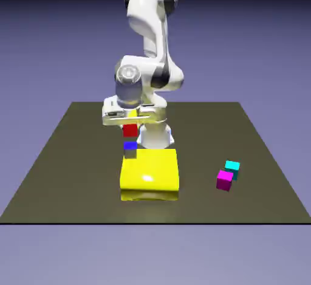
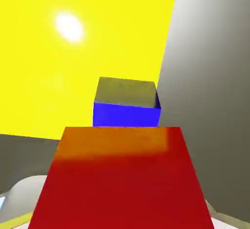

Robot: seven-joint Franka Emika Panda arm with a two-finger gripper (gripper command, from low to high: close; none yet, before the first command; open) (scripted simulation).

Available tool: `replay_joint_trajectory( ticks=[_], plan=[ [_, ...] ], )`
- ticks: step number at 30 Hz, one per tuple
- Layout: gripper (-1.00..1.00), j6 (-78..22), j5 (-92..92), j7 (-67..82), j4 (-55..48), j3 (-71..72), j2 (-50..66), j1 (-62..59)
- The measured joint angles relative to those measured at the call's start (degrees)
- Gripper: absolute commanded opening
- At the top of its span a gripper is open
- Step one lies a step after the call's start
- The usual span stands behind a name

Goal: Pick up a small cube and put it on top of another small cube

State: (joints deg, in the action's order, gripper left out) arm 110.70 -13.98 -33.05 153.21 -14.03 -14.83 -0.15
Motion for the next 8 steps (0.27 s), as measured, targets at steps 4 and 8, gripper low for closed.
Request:
replay_joint_trajectory(
  ticks=[4, 8],
  plan=[
    [1.0, 4.0, -0.8, -0.3, 2.6, -0.5, 1.4, -0.3],
    [1.0, -6.0, 0.7, 0.3, -3.9, 0.7, -2.1, 0.5]
  ],
)
